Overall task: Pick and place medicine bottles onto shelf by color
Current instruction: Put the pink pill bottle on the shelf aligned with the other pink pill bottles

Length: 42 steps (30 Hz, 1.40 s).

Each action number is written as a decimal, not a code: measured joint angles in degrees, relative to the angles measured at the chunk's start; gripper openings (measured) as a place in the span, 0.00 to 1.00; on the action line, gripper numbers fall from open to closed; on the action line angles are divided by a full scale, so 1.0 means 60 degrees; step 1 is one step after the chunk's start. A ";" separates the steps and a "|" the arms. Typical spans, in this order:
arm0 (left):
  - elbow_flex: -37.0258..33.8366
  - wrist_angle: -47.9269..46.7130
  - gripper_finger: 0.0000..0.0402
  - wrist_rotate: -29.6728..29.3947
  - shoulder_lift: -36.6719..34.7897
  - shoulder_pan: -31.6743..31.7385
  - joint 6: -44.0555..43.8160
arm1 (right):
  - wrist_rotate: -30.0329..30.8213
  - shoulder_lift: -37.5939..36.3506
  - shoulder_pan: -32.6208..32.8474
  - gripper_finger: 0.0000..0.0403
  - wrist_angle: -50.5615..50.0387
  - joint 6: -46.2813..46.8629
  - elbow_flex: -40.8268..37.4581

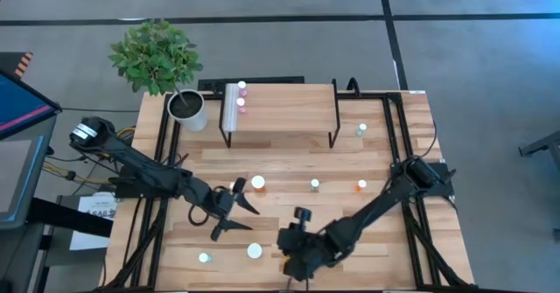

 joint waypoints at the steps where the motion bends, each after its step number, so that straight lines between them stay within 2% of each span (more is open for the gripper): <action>1: 0.0092 -0.0183 0.52 -0.0096 0.0096 0.0000 -0.0017 | -0.0084 0.0000 -0.0098 0.32 0.0119 -0.0220 0.0024; 9: 0.0523 -0.0253 0.53 -0.0563 0.0723 0.0004 -0.0172 | -0.0500 0.0000 -0.0549 0.32 0.0847 -0.0753 0.0032; 21: 0.1294 0.0084 0.72 -0.0801 0.1856 0.0004 -0.0148 | -0.0686 -0.0002 -0.0758 0.32 0.1158 -0.0690 0.0032; 42: 0.1348 0.0328 0.72 -0.0790 0.1849 -0.0117 -0.0255 | -0.0737 -0.0004 -0.1096 0.32 0.1518 -0.0648 0.0032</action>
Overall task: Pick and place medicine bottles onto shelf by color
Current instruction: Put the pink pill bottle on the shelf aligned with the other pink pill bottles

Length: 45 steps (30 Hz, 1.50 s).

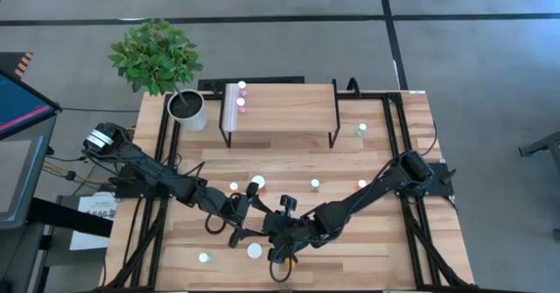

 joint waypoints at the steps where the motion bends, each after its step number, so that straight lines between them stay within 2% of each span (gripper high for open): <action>1: 0.0000 -0.0012 0.72 -0.0037 0.0000 0.0000 -0.0009 | -0.0004 0.0000 -0.0007 0.32 -0.0014 0.0000 0.0000; 6: 0.0000 -0.0004 0.69 -0.0187 -0.0004 -0.0004 -0.0020 | -0.0004 0.0002 -0.0007 0.32 0.0010 -0.0007 0.0000; 17: -0.0007 0.0001 0.49 -0.0242 -0.0007 0.0004 -0.0086 | 0.0000 0.0001 -0.0007 0.32 0.0017 -0.0033 -0.0004; 30: -0.0007 0.0003 0.43 -0.0242 -0.0011 0.0004 -0.0075 | -0.0011 0.0000 -0.0007 0.32 0.0019 0.0007 -0.0007; 35: -0.0011 0.0010 0.41 -0.0246 -0.0011 0.0004 -0.0073 | -0.0023 0.0000 -0.0007 0.38 0.0019 0.0032 -0.0007; 45: -0.0011 0.0049 0.40 -0.0235 -0.0018 0.0004 -0.0007 | -0.0086 0.0000 0.0087 0.59 -0.0484 0.0209 0.0248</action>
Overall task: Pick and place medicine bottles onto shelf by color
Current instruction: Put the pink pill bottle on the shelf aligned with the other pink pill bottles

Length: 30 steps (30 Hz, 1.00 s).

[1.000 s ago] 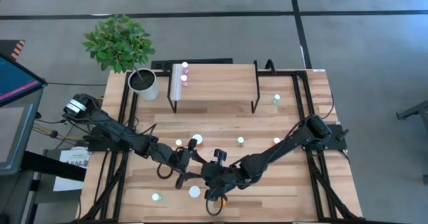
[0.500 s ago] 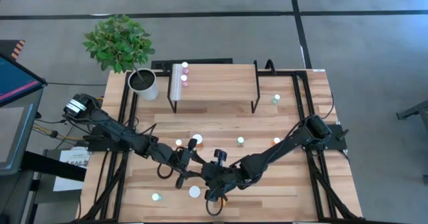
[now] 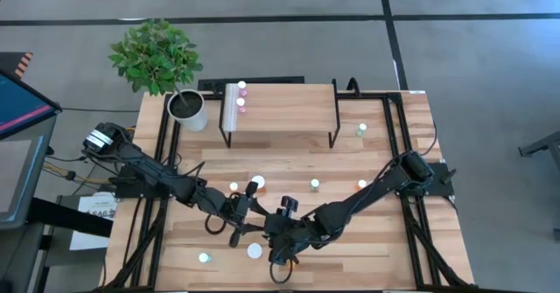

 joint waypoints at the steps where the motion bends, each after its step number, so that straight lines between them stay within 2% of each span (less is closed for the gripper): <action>1: 0.0000 0.0016 0.40 0.0007 -0.0011 0.0004 0.0001 | 0.0010 0.0000 0.0030 0.60 -0.0130 0.0072 0.0074; 8: 0.0000 -0.0146 0.40 0.0008 -0.0029 -0.0004 0.0001 | 0.0095 -0.0004 0.0103 0.62 -0.1292 0.0498 0.0411; 15: -0.0004 -0.0929 0.40 -0.0056 -0.0403 0.0004 0.0001 | 0.0343 -0.0007 0.0207 0.62 -0.2961 0.1692 0.0430; 21: -0.0126 -0.2223 0.40 -0.0578 -0.1869 -0.0116 0.0193 | 0.1115 0.0040 0.0604 0.62 -0.3498 0.2336 0.0424; 26: -0.0922 -0.2379 0.40 -0.1581 -0.3456 -0.0542 0.0380 | 0.1623 0.0029 0.0922 0.62 -0.3259 0.3234 -0.0376; 30: -0.1783 -0.2253 0.40 -0.2327 -0.4752 -0.0780 0.0327 | 0.1117 0.0104 0.0750 0.62 -0.1453 0.3403 -0.1398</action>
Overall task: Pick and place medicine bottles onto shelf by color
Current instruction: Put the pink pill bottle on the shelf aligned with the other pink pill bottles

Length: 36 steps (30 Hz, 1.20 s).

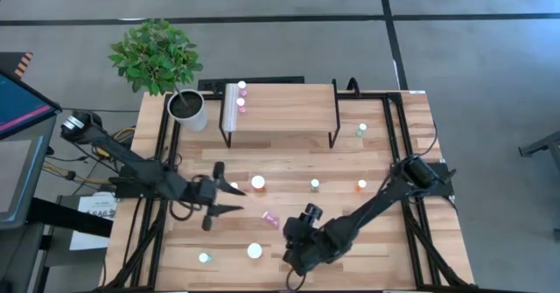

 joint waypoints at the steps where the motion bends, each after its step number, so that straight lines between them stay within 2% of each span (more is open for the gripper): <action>1: -0.0194 0.0100 0.40 -0.0081 -0.0288 -0.0040 -0.0040 | -0.0198 0.0042 -0.0106 0.62 0.0376 -0.0079 -0.0226; 6: -0.0770 0.0172 0.40 -0.0338 -0.1423 -0.0165 -0.0065 | -0.0369 0.0049 -0.0625 0.62 0.1229 -0.0272 -0.0734; 10: -0.0967 0.0142 0.40 -0.0321 -0.1890 -0.0200 -0.0059 | -0.0711 0.0128 -0.0923 0.62 0.1647 -0.0684 -0.0751; 20: -0.1087 0.0123 0.40 -0.0253 -0.2002 -0.0196 -0.0180 | -0.1253 0.0722 -0.1128 0.62 0.2470 -0.0895 -0.0735; 36: -0.1087 0.0097 0.40 -0.0258 -0.1998 -0.0196 -0.0194 | -0.1512 0.1211 -0.1176 0.61 0.2245 -0.0635 -0.0748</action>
